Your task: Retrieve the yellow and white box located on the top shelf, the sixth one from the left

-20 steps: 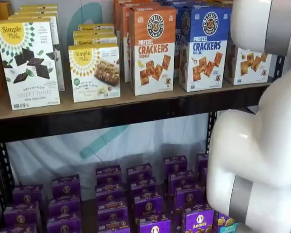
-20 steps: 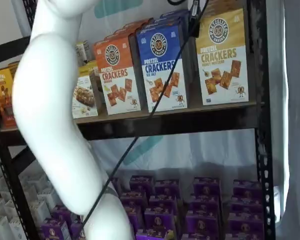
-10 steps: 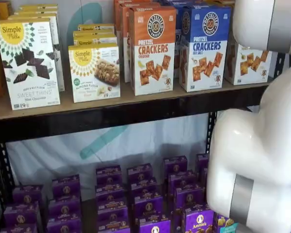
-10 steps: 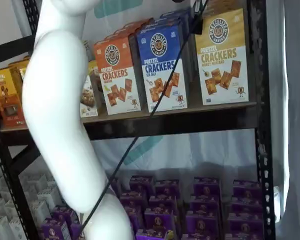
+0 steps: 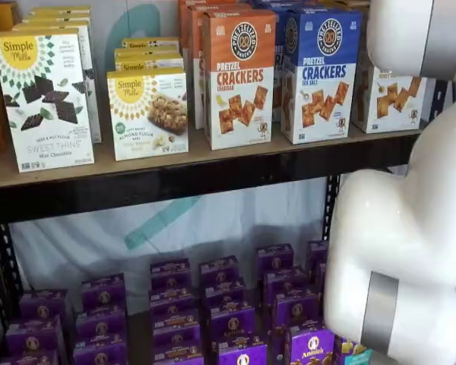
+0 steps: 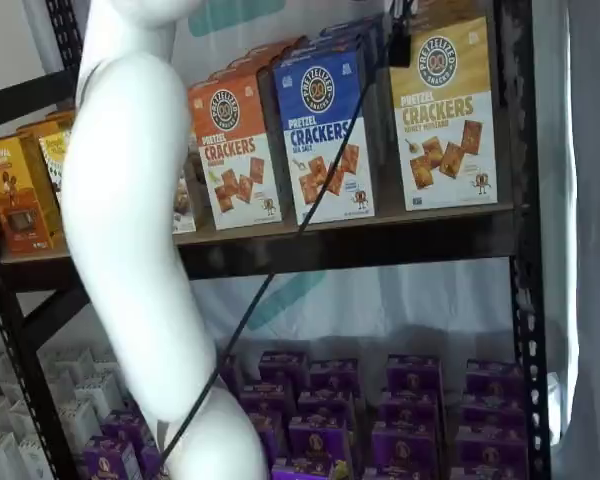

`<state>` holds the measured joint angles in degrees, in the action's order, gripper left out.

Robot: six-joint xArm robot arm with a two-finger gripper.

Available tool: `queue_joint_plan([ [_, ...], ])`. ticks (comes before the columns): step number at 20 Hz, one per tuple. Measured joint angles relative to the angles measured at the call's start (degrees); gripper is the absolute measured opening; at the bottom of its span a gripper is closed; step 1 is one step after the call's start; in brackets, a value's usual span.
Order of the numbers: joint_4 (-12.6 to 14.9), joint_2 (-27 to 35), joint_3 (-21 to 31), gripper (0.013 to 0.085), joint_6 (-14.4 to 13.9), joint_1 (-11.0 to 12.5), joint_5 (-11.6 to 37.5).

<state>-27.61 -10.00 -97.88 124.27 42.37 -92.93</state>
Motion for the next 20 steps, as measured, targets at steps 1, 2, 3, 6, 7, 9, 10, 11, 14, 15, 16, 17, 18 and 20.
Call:
queue_joint_plan([
  [1,0.4,0.3,-0.4,0.0850,-0.1,-0.2,-0.1],
  [2,0.7,0.4,-0.6,0.0850,-0.1,-0.4,0.1],
  [3,0.9,0.4,-0.6,0.0850,0.0,-0.5,0.4],
  [6,1.6,0.6,-0.5,0.0850,0.1,-0.9,1.3],
  [7,1.9,0.7,-0.6,0.0850,0.1,-1.0,1.4],
  [9,2.7,1.0,-1.0,0.0850,0.2,-1.3,1.4],
  [10,3.2,1.2,-1.4,0.0850,0.2,-1.5,1.3],
  [11,3.8,1.6,-1.9,0.0850,0.1,-1.7,0.9],
  [14,5.2,2.7,-3.5,0.0850,-0.1,-2.0,-0.3],
  [15,5.5,2.9,-3.7,0.0850,-0.1,-2.1,-0.5],
  [16,5.7,3.1,-3.9,0.0850,-0.1,-2.2,-0.5],
  [17,5.8,3.3,-4.1,0.0850,-0.1,-2.3,-0.6],
  [18,6.0,3.4,-4.2,0.0850,-0.1,-2.3,-0.6],
  [20,6.6,3.6,-4.4,0.0850,-0.1,-2.6,-0.4],
])
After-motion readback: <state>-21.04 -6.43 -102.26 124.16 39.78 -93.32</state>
